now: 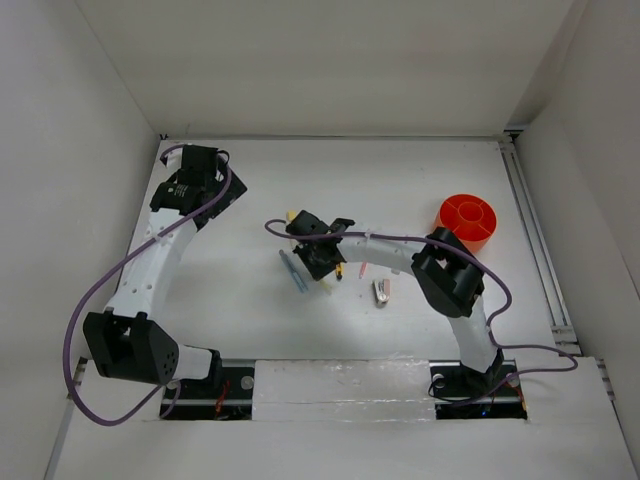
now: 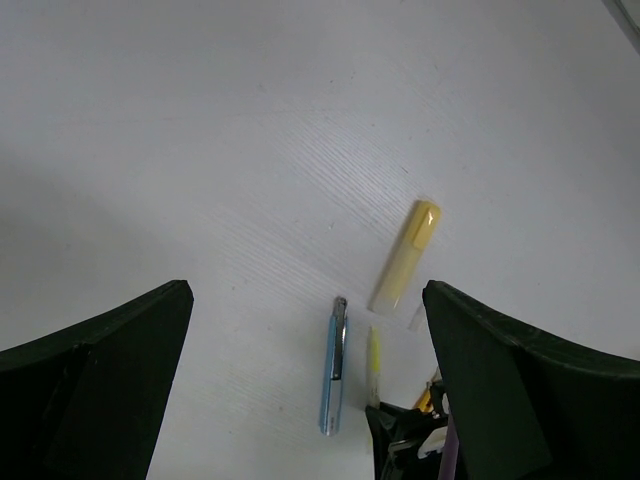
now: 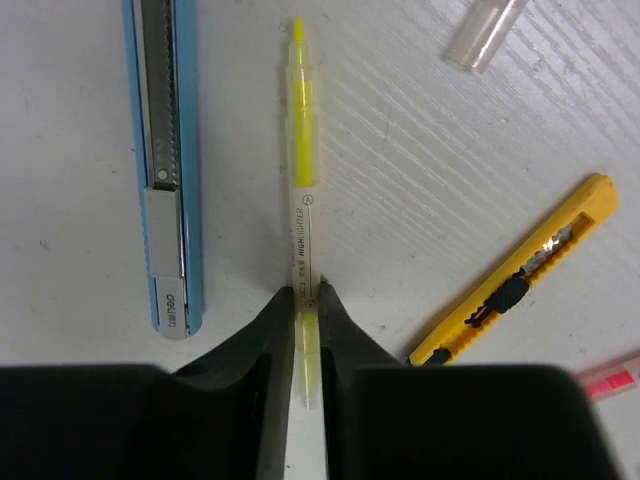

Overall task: Sort the stationery into containers
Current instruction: Pick up the pen from the center of the board, then close the pen cap on the pen.

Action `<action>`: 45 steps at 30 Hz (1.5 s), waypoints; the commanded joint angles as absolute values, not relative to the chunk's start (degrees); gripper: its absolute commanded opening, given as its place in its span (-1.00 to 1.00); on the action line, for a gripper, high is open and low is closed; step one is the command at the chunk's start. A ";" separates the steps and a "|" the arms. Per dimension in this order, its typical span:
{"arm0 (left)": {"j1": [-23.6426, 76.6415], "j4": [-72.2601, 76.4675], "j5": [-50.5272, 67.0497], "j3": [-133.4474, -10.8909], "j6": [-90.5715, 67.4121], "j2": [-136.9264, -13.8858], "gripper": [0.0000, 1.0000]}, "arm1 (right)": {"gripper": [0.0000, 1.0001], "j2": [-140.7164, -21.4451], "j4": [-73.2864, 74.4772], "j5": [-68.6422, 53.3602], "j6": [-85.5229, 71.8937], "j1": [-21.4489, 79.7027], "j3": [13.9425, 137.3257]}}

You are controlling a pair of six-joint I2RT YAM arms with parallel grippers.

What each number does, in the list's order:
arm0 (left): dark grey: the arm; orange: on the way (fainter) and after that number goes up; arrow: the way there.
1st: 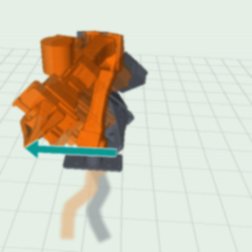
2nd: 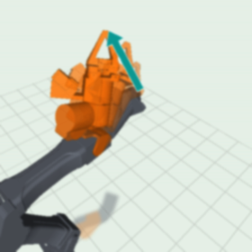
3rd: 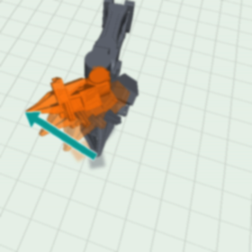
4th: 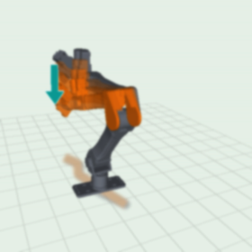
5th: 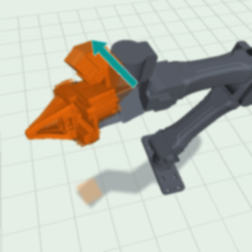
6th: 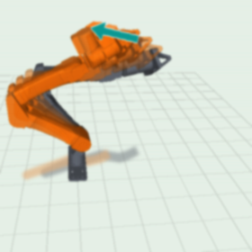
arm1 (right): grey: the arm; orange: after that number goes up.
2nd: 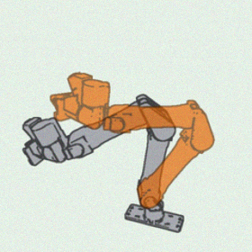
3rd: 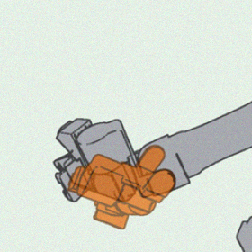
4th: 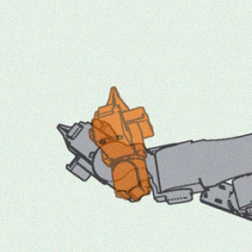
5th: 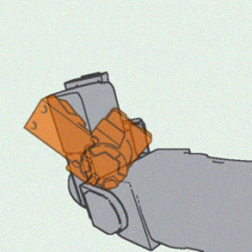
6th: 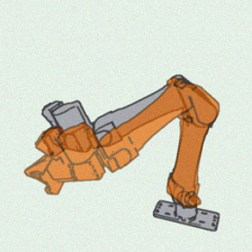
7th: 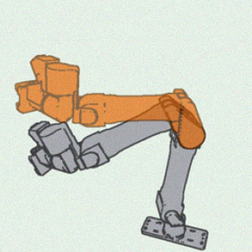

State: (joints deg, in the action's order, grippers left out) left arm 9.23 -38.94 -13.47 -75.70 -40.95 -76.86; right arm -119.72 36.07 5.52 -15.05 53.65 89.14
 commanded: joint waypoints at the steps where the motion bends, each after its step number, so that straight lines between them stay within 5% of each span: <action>1: 8.88 -37.97 -13.27 -75.85 -40.17 -74.88 1.00 | -0.83 -122.16 37.44 4.31 -15.82 54.05 88.95; 3: 8.88 -37.97 -13.79 -75.85 -40.17 -74.88 1.00 | -1.00 -122.17 37.97 3.78 -15.82 54.05 88.95; 13: 8.88 -41.21 -16.34 -81.46 -37.89 -79.70 1.00 | -1.00 -110.67 41.57 4.92 -15.82 49.75 88.86; 29: 29.33 -49.83 -11.51 -103.45 -42.18 -103.62 1.00 | -1.00 -86.23 52.03 13.62 -11.07 31.21 87.19; 45: 34.45 -45.18 -5.89 -100.81 -41.84 -116.01 0.25 | -1.00 -83.41 46.85 9.41 -8.09 29.62 81.30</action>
